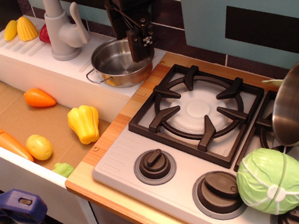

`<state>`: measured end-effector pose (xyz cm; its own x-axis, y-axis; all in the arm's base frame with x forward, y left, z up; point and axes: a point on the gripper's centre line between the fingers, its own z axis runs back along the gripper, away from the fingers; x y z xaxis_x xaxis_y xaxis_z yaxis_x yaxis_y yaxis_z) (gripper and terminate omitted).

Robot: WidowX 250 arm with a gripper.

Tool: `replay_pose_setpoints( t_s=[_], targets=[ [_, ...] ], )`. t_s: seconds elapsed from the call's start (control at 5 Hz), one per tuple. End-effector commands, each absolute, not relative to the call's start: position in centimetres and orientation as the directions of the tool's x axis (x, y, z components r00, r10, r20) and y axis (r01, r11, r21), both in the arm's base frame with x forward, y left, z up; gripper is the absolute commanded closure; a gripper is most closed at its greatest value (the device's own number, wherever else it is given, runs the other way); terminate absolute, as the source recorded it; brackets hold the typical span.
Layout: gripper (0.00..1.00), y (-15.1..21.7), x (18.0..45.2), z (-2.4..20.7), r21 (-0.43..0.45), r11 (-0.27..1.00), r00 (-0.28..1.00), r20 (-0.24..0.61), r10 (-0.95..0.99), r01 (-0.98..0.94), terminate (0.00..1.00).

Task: Put pot or pan on stove

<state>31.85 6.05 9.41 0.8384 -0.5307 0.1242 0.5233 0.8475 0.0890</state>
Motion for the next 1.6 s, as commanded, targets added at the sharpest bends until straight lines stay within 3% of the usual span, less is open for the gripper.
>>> replay_pose_setpoints(
  t_s=[0.0,1.2,1.4],
  targets=[
    [0.00,6.1,31.9,9.4,0.089,0.848,0.838,0.124,-0.531,0.523,0.00],
    [0.00,9.2,33.1,2.5,0.080,0.865,0.825,0.269,-0.496,0.495,0.00],
    [1.00,9.4,33.0,1.5,0.069,0.873,0.830,0.281,-0.482,0.483,0.00]
  ],
)
